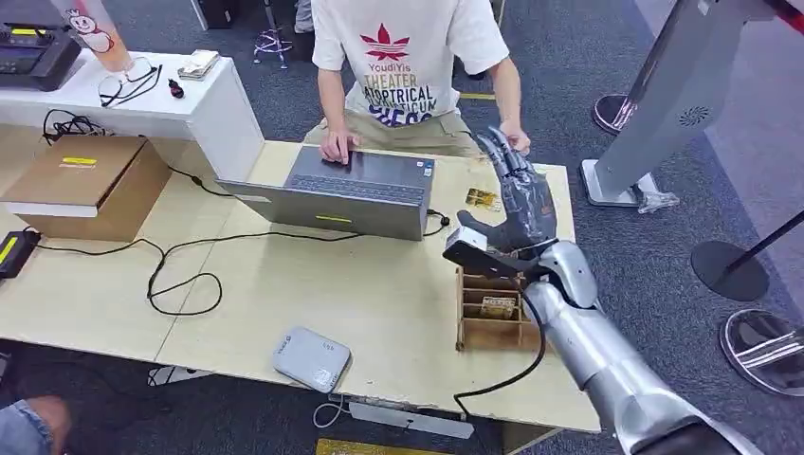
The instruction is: Pass the card to the sensor for recognition and then transmit it.
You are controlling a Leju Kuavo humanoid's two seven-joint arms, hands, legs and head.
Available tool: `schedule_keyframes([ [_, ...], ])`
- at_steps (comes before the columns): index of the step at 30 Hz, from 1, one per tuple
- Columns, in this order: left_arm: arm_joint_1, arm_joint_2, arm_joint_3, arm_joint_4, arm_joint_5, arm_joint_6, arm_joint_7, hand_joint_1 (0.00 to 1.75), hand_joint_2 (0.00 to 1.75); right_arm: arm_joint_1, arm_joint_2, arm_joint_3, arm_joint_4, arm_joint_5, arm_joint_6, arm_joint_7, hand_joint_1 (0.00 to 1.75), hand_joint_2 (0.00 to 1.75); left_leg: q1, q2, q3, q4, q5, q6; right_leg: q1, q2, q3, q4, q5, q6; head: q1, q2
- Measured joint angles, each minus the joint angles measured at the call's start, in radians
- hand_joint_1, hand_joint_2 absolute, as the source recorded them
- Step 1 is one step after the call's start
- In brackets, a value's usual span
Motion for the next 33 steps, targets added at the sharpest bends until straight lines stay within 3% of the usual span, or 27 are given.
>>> schedule_keyframes([
  [5,0.005,0.001,0.0,0.0,0.009,0.004,-0.011,0.0,0.0,0.042,0.001,0.0,-0.044,-0.054,-0.024,-0.037,0.0,1.75,0.0,0.0,0.0,0.0,0.0,0.0,0.0,0.0,0.0,0.0,0.0,0.0,0.0,0.0],
  [9,0.009,0.001,0.0,0.0,0.018,0.01,-0.018,0.0,0.0,0.126,0.0,-0.015,-0.151,-0.161,-0.024,-0.077,0.0,1.75,0.0,0.0,0.0,0.0,0.0,0.0,0.0,0.0,-0.001,0.0,0.0,0.0,0.0,0.0],
  [20,0.026,0.001,0.003,0.0,0.052,0.023,-0.023,0.0,0.0,0.465,-0.006,-0.048,-0.498,-0.303,-0.042,-0.122,0.0,1.75,0.0,0.0,-0.001,0.0,-0.002,0.0,0.0,0.0,-0.002,0.0,-0.002,0.0,0.0,0.0],
  [33,0.041,0.004,0.01,0.0,0.067,0.017,-0.026,0.0,0.0,0.656,-0.006,-0.057,-0.56,-0.402,0.023,-0.108,0.0,1.75,0.0,0.0,-0.001,0.0,-0.001,0.0,0.0,0.0,-0.002,0.0,-0.002,0.0,0.0,0.0],
])
